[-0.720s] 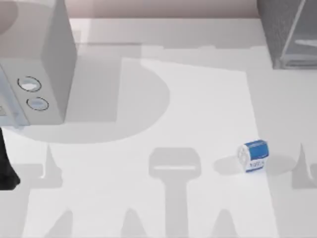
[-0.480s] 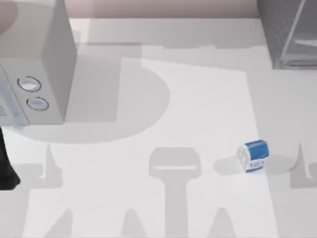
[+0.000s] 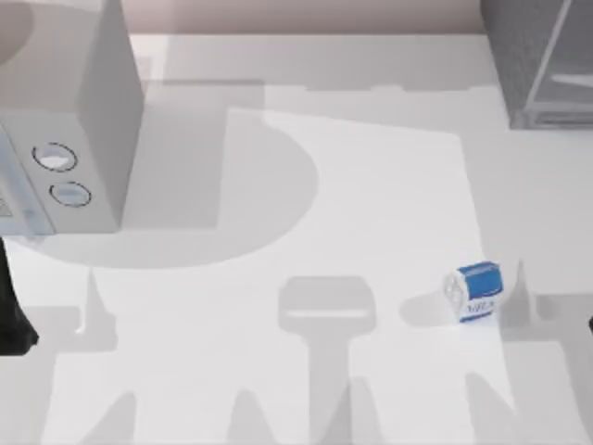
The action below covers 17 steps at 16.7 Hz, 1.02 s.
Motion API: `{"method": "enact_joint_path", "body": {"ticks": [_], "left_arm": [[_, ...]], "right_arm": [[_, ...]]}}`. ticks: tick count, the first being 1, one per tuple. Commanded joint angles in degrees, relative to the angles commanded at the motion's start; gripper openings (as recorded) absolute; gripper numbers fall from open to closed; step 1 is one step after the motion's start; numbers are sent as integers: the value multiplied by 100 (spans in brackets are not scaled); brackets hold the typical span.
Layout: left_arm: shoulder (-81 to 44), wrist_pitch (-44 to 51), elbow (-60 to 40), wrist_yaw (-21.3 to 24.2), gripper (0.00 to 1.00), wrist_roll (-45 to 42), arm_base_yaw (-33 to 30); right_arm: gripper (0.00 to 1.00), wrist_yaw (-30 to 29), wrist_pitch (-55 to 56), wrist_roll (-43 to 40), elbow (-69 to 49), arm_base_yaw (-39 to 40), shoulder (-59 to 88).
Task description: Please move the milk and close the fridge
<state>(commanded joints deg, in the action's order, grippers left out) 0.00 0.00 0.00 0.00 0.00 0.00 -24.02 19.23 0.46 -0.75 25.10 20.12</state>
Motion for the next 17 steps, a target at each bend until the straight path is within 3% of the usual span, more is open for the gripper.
{"method": "enact_joint_path", "body": {"ticks": [10,17], "left_arm": [[0,0,0,0,100,0,0],[0,0,0,0,100,0,0]], "right_arm": [[100,-2691,2014,61,-41,2502,2149],[100,-2904,2241,58,-40,2763,2373]]}}
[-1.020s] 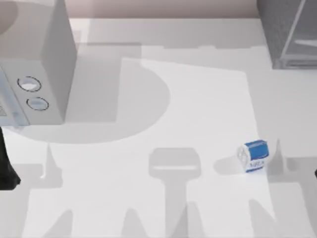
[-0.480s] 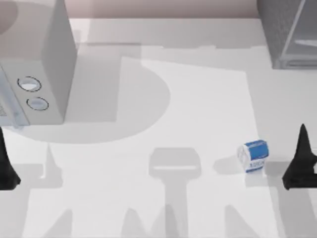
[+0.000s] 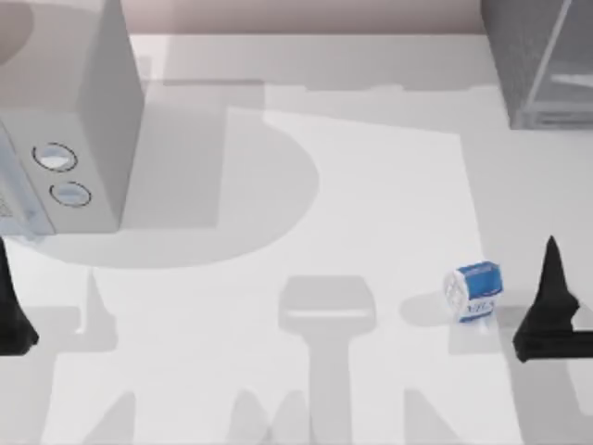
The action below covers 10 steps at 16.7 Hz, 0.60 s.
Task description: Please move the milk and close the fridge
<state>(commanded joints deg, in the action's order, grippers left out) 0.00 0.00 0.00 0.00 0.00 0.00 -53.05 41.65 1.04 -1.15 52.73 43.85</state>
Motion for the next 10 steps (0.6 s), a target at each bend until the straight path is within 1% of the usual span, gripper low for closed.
{"method": "enact_joint_path", "body": {"ticks": [2,4,10], "left_arm": [[0,0,0,0,100,0,0],[0,0,0,0,100,0,0],[0,0,0,0,100,0,0]], "right_arm": [[100,39,50,5,2,-6,72],[100,200,266,44,-3,-51,368],[100,1041,1439,282,-53,-389,2185]]}}
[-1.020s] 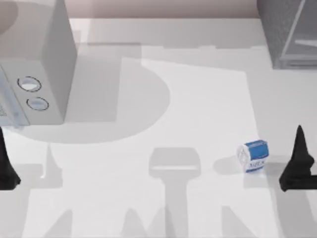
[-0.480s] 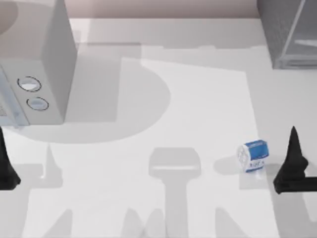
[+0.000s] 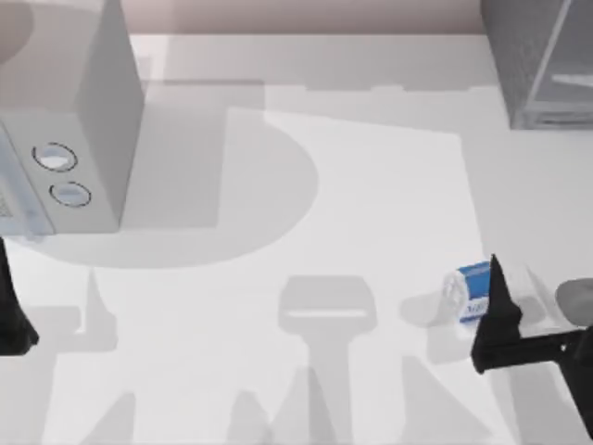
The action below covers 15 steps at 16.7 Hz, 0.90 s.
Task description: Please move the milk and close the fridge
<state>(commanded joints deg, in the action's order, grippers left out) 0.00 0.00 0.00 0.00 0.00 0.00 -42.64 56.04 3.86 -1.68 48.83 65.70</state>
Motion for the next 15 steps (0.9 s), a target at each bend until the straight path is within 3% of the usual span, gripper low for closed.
{"method": "enact_joint_path", "body": {"ticks": [11,15], "left_arm": [[0,0,0,0,100,0,0],[0,0,0,0,100,0,0]], "right_arm": [[100,1646,1862,428,-75,-752,2928],[100,1912,2120,457,-62,-964,3291]]}}
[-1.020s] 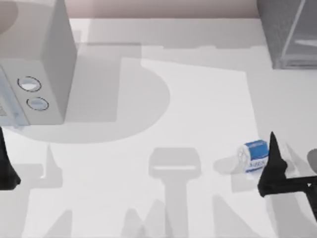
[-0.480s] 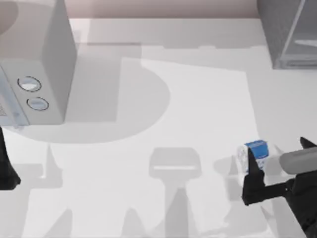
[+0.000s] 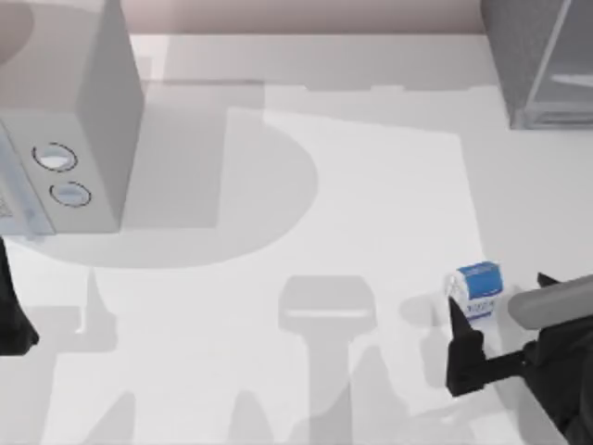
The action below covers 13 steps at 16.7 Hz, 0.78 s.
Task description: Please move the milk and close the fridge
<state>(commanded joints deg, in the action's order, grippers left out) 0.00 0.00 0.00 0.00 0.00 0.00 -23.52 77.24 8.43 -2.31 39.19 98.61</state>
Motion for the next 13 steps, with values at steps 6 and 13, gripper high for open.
{"method": "enact_joint_path", "body": {"ticks": [6,13], "left_arm": [[0,0,0,0,100,0,0],[0,0,0,0,100,0,0]], "right_arm": [[100,83,76,-30,-176,-93,224],[100,422,310,-157,-786,-463,1034]]}}
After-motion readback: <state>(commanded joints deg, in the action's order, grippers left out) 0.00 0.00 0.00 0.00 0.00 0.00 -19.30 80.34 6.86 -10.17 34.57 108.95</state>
